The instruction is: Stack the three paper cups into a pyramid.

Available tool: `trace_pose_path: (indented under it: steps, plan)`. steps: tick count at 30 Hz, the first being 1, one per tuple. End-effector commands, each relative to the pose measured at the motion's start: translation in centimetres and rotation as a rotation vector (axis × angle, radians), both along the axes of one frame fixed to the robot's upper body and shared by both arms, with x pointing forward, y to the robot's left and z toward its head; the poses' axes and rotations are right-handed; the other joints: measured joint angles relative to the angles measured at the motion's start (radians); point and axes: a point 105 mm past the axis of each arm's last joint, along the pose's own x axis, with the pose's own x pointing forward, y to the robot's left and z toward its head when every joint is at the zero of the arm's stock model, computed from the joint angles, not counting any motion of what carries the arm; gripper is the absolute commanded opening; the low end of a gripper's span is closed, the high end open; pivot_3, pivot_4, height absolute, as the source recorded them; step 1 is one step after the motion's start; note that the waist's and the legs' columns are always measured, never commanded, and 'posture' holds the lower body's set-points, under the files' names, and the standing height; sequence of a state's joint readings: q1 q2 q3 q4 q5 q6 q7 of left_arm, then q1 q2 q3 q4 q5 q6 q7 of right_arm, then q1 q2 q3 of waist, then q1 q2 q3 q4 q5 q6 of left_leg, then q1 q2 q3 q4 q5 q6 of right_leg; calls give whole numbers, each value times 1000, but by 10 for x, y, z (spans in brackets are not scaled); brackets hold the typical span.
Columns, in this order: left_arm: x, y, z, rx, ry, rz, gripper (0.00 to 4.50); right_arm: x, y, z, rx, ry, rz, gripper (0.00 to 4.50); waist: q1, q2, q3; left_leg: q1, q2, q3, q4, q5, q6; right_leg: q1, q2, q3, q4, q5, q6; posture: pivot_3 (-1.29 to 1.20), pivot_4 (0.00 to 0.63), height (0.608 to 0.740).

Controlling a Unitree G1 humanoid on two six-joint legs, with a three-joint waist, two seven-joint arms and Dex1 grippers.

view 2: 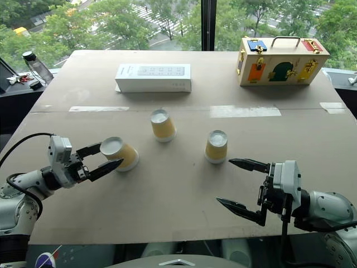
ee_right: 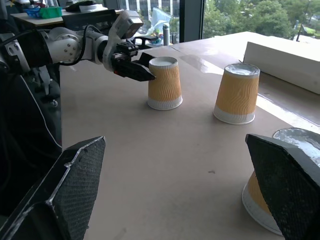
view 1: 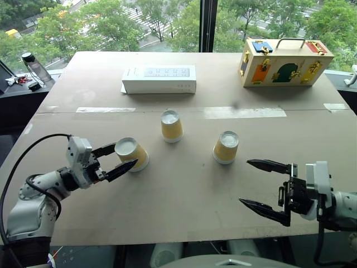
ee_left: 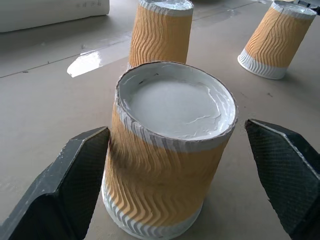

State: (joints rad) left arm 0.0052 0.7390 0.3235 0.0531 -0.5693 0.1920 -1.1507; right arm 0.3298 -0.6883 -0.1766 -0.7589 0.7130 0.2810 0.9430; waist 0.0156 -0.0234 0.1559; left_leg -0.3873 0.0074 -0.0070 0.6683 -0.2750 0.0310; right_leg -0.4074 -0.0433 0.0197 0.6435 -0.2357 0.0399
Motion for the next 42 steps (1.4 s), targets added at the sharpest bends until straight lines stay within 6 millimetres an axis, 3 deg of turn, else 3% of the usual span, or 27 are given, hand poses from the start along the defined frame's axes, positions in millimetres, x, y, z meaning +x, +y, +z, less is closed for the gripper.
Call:
trace_pose_path:
  steps: [1,3,6,13,22,34,42]
  plan:
    - [4,-6,4,21,-42,-43,2784,-5,1,10,-1,-59,-12,4500,-1,0,0,0,0,0,0,0,0,0,0,0,0,0,0,0,150,740]
    - [5,-9,6,19,-54,-64,2396,-6,1,10,-2,-58,-20,4500,-2,0,0,0,0,0,0,0,0,0,0,0,0,1,1,0,150,740]
    - [4,-24,13,1,-61,-136,2396,-6,0,9,-2,-54,-43,4500,-3,0,0,0,0,0,0,0,0,0,0,0,0,2,3,0,150,740]
    - [0,-86,23,-29,-61,-334,2396,-8,-6,7,-12,-43,-103,4500,0,0,0,-1,0,-1,1,0,0,0,0,-1,0,2,4,0,150,740]
    - [31,-145,20,-21,-101,-341,2396,-9,-27,-4,-34,-53,-286,4500,-3,0,0,-1,-1,-1,1,0,0,0,7,1,1,2,4,0,150,740]
    - [45,-177,8,26,-126,-357,2396,-18,-39,-14,-72,-26,-341,4500,-1,0,-1,0,-1,0,2,0,0,0,8,2,1,2,4,0,150,740]
    - [47,-186,6,39,-130,-345,2396,-21,-41,-16,-72,-17,-347,4500,-2,0,-1,0,-1,-1,1,0,0,1,8,2,1,2,4,0,150,740]
